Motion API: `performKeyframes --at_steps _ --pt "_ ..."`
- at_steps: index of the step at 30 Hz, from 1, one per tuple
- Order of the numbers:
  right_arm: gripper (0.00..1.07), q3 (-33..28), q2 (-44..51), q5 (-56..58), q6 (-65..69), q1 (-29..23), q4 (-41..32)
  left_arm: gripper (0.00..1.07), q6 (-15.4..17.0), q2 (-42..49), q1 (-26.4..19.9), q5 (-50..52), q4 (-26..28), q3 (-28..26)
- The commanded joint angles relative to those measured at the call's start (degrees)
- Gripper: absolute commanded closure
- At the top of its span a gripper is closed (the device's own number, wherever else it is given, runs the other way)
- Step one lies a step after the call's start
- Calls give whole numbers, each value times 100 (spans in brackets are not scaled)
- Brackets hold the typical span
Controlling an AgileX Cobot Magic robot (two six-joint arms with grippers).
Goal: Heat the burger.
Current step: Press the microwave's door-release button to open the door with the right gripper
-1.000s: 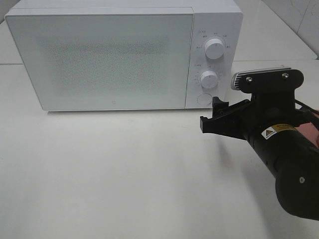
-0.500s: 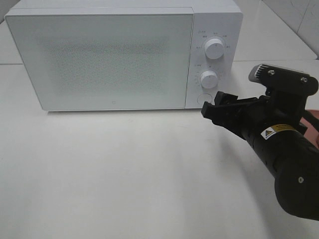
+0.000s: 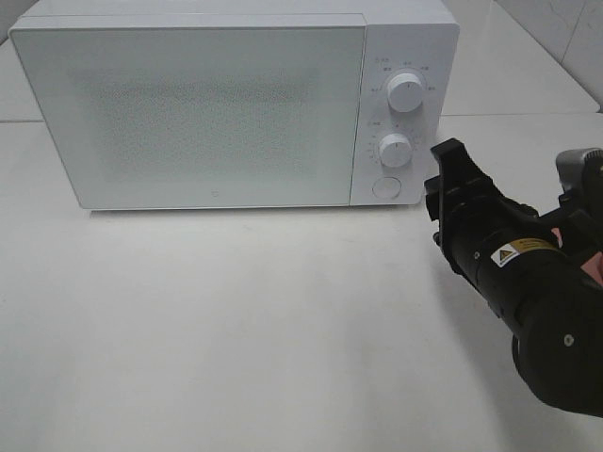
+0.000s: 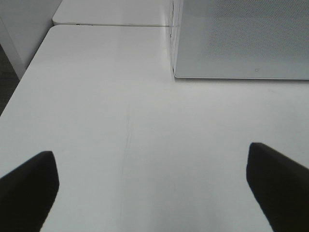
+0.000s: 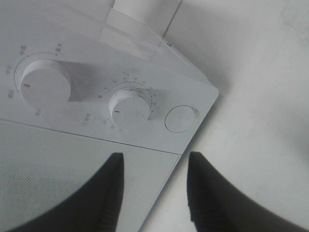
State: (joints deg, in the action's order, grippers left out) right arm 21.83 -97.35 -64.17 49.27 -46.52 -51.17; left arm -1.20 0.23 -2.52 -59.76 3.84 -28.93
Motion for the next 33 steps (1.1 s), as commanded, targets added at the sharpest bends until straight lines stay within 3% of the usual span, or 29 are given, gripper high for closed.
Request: performKeyframes --at_steps 1,2,14,33 --pt "82 63 0 52 1037 -34 6 4 17 120 23 52 -17 0" --pt "88 63 0 52 1444 -34 6 4 17 120 23 52 -17 0" --pt "107 63 0 779 2532 -23 103 4 17 120 23 52 -17 0" --pt "107 309 -527 579 2504 -6 178 4 17 120 23 52 -17 0"
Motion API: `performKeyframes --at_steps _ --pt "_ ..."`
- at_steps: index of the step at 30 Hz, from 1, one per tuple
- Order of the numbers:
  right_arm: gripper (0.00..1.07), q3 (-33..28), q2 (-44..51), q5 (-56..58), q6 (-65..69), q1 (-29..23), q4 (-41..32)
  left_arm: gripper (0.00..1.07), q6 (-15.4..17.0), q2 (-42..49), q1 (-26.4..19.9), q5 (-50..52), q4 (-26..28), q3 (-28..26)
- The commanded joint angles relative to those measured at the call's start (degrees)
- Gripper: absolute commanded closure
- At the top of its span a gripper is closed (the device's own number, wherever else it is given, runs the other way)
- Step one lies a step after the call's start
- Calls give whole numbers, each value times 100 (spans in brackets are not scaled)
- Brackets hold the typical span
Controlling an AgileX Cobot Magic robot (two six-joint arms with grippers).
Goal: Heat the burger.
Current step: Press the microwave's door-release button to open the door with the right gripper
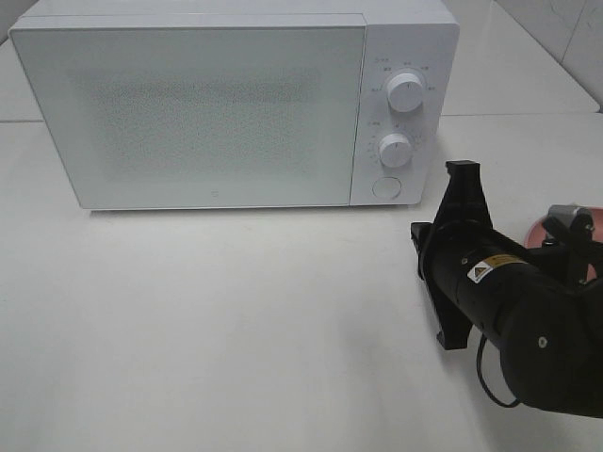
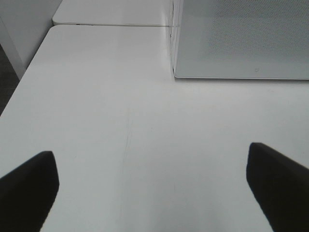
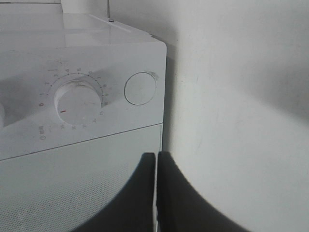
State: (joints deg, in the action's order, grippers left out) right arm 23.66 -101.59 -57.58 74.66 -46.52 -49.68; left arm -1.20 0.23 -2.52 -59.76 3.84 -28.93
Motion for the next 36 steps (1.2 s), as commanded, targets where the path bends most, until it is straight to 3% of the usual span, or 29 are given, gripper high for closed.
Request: performKeyframes --at_steps 1,10,36 --pt "107 178 -155 -80 -34 11 29 4 17 120 23 52 -17 0" --pt "107 607 -424 -29 -149 561 504 4 17 120 23 52 -17 0" --pt "107 1673 -1381 281 -74 1146 1163 4 11 120 23 52 -17 0"
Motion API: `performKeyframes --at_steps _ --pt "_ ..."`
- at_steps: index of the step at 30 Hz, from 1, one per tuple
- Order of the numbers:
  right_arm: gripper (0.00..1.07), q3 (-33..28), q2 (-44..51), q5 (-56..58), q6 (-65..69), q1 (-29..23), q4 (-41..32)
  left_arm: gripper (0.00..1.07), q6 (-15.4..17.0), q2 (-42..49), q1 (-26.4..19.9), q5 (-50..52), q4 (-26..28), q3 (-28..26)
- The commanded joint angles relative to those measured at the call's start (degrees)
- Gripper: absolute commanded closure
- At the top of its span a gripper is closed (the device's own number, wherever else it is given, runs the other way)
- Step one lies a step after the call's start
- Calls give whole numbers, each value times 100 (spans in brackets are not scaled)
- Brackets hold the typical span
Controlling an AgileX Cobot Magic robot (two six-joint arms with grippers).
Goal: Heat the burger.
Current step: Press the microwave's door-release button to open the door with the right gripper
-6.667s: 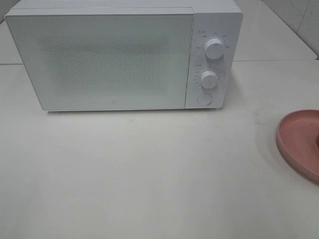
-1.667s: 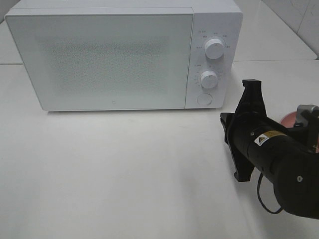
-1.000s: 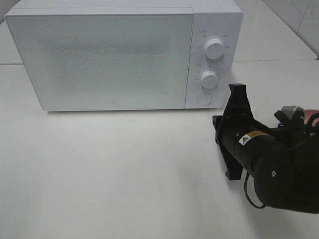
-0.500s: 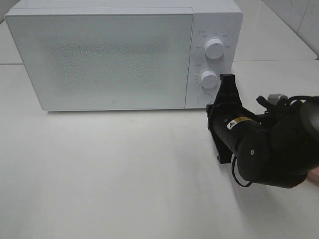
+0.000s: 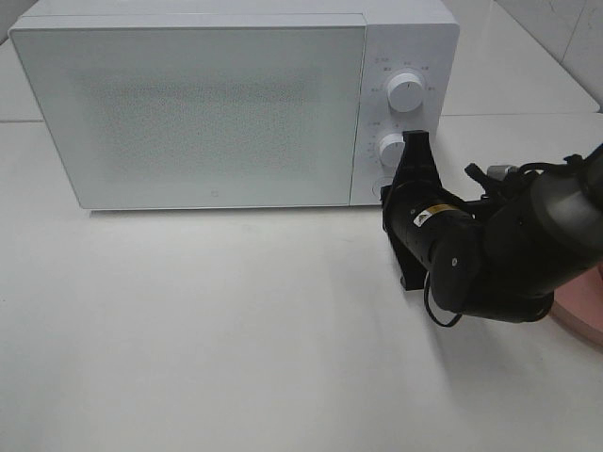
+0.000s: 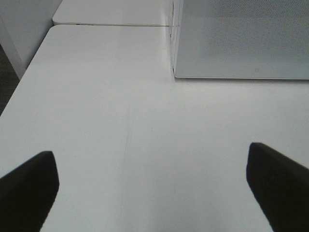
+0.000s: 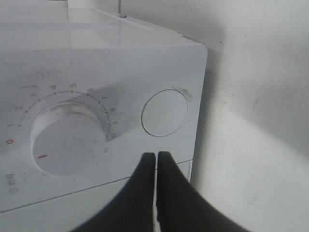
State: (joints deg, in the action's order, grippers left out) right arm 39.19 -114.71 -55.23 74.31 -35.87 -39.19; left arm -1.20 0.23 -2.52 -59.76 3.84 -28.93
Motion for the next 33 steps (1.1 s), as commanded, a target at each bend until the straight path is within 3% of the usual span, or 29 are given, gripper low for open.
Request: performKeyframes --at_steps 1,26,33 --pt "107 120 -69 46 -40 80 115 4 11 120 23 52 -17 0" --pt "107 808 -688 344 29 533 613 4 11 120 23 52 -17 0" --pt "107 882 -745 275 -46 533 447 4 11 120 23 52 -17 0"
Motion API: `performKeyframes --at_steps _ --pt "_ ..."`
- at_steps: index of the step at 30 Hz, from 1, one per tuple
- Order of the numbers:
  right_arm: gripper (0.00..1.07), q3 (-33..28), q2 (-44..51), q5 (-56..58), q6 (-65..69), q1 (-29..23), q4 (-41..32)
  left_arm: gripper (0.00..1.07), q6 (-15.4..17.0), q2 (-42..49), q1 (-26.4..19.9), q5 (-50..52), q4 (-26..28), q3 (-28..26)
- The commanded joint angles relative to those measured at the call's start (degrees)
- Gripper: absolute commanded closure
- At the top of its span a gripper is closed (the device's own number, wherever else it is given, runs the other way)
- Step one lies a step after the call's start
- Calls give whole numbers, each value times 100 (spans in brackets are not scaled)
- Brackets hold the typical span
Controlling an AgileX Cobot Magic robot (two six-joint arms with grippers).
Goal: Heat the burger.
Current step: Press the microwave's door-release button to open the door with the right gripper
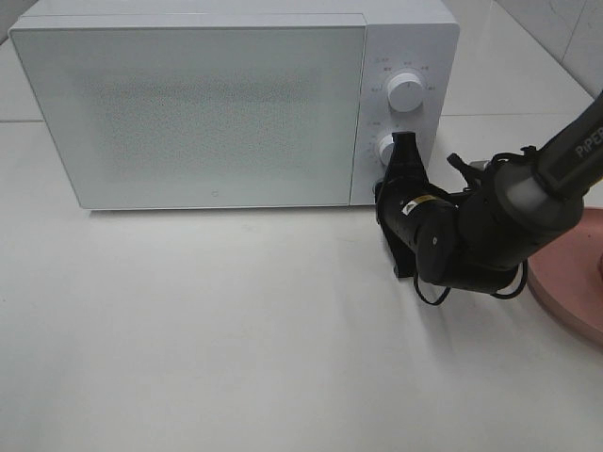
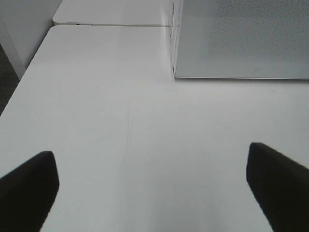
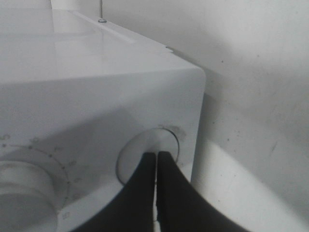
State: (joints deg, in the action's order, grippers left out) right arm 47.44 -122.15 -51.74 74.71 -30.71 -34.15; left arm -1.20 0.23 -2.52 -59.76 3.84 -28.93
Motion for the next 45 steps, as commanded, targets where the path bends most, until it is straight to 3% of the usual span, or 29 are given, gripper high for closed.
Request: performKeyframes --at_steps 1,14,29,45 --pt "107 57 -6 -86 -143 17 -97 4 11 120 23 52 -17 0" --pt "107 447 -132 -911 -309 17 -143 4 11 120 23 52 -17 0" --pt "107 1175 -132 -1031 -693 212 -149 4 11 120 23 52 -17 0" --pt "107 1163 -120 -596 -619 206 -143 4 11 120 23 52 -17 0"
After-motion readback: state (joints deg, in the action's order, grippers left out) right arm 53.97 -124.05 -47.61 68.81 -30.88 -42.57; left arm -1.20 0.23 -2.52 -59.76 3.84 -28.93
